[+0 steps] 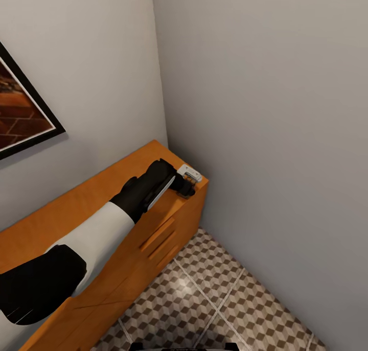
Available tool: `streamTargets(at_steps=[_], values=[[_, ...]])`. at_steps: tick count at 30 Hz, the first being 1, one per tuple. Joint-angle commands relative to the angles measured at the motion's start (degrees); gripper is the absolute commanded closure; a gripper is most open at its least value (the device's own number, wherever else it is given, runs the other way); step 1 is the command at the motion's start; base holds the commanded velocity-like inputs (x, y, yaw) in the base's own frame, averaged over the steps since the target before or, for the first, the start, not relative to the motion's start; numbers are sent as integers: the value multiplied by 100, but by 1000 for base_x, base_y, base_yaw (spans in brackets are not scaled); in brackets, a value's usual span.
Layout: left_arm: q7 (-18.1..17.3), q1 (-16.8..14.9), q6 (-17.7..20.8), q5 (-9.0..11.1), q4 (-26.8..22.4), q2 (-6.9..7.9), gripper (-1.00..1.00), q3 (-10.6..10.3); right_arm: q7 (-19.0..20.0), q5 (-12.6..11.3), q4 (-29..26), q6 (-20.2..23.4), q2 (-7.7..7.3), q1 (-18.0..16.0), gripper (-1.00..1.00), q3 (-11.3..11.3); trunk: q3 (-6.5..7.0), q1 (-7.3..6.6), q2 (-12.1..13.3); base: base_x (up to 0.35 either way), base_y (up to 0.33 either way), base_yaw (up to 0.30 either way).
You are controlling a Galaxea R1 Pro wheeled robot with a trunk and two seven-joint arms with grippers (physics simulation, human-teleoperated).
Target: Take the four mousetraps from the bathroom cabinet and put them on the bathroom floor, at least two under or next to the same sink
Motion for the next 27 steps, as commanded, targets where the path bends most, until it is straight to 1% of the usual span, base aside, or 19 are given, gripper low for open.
streamTargets(at_steps=[1, 10, 27], values=[[2, -2, 42, 201, 90, 2, -100, -12, 17, -61, 8, -23, 0, -4, -100, 45, -8, 5, -5, 0, 0, 0], [2, -2, 42, 245, 102, 2, -100, -15, 17, -58, 10, -23, 0, -4, -100, 46, -9, 5, -5, 0, 0, 0], [2, -2, 42, 250, 107, 7, -100, -15, 17, -58, 10, -23, 0, -4, -100, 45, -9, 5, -5, 0, 0, 0]])
